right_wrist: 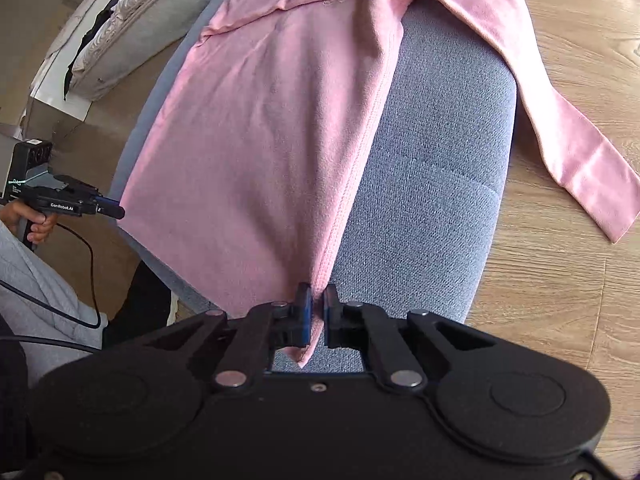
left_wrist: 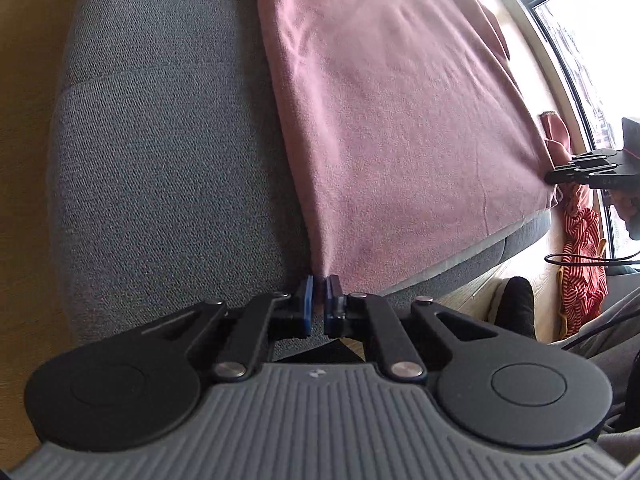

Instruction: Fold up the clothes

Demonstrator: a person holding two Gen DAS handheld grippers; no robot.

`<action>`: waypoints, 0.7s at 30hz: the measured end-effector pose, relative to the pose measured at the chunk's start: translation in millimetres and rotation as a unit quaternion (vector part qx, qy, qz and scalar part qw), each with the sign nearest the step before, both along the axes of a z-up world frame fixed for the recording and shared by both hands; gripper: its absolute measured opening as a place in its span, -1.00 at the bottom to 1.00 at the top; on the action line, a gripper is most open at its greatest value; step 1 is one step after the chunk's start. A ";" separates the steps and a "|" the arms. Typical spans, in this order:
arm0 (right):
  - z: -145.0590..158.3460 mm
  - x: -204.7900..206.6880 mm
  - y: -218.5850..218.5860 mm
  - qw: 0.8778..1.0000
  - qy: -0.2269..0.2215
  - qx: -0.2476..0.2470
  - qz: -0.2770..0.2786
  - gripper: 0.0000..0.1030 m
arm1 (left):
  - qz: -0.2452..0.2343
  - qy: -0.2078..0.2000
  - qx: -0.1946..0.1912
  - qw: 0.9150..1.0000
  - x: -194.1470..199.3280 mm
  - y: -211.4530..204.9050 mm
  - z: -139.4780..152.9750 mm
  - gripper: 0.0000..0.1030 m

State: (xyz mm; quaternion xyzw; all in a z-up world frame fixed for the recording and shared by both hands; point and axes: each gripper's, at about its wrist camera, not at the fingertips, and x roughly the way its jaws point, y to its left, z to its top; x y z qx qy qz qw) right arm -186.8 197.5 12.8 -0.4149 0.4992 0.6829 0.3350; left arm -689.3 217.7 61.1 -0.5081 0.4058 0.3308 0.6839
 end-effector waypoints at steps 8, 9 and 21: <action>-17.6 -14.5 -3.4 0.998 -0.041 0.005 0.050 -0.84 | -0.037 0.025 0.004 0.999 -0.4 -6.1 8.9 -0.86; -18.0 -14.5 -3.0 0.998 -0.042 0.003 0.053 -0.83 | -0.055 0.038 0.007 0.998 0.7 -5.5 13.5 -0.86; 18.4 28.5 -5.8 0.991 -0.065 0.108 -0.053 -0.30 | -0.180 0.087 0.153 0.968 76.0 76.1 113.1 -0.27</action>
